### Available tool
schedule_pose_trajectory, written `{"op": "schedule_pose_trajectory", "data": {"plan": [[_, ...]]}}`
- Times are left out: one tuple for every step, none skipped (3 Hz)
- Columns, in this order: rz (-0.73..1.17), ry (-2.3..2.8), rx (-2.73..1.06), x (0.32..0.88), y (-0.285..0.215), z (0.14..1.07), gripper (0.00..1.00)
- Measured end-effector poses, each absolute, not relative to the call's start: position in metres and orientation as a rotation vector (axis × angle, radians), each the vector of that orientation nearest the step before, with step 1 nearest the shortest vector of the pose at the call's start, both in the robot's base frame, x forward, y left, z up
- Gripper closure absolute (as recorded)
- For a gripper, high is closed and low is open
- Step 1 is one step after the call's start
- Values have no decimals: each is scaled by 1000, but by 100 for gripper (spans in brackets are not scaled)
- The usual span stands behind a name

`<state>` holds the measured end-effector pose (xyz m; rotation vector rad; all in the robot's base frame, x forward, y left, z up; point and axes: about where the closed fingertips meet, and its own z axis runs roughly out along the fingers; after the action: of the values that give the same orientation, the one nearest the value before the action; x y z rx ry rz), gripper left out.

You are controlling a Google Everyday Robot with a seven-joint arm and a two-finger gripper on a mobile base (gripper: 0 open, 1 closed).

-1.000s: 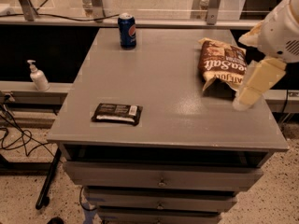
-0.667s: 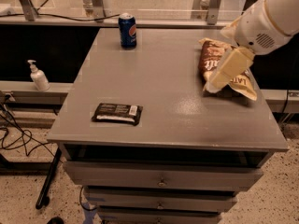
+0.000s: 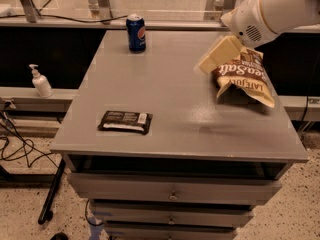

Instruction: Pick pepsi can

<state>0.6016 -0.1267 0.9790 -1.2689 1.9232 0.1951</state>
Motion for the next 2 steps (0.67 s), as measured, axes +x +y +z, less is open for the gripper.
{"op": "schedule_pose_trajectory", "data": {"plan": [[195,1923,-1269,602,-127,979,0],[236,1857,-1249,634,-111,979,0]]}}
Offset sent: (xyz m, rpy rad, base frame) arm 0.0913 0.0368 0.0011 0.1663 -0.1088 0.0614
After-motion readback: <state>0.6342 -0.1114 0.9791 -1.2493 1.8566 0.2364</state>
